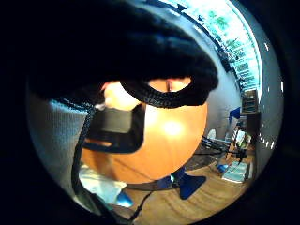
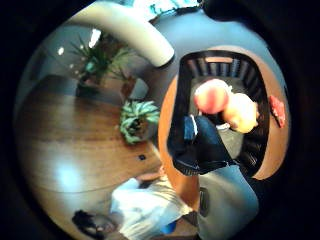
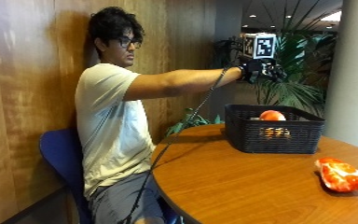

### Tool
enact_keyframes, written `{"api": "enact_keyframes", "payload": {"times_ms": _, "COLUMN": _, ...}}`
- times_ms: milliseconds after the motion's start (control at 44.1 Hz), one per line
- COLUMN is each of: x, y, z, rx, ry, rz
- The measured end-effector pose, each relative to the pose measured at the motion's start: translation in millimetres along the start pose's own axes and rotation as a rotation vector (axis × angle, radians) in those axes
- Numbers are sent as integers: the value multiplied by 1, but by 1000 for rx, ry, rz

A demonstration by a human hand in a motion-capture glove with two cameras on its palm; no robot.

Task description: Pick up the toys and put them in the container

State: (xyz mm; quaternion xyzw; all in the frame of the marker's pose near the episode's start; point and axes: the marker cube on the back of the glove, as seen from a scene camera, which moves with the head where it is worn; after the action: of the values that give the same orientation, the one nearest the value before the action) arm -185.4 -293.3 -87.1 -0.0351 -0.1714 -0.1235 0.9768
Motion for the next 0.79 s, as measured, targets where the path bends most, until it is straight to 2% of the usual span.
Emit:
{"api": "enact_keyframes", "payload": {"times_ms": 295, "x": 19, "y": 22, "z": 10, "rx": 6, "ry": 4, "rz": 17}}
{"api": "enact_keyframes", "payload": {"times_ms": 793, "x": 83, "y": 134, "z": 34, "rx": 28, "ry": -14, "rz": 64}}
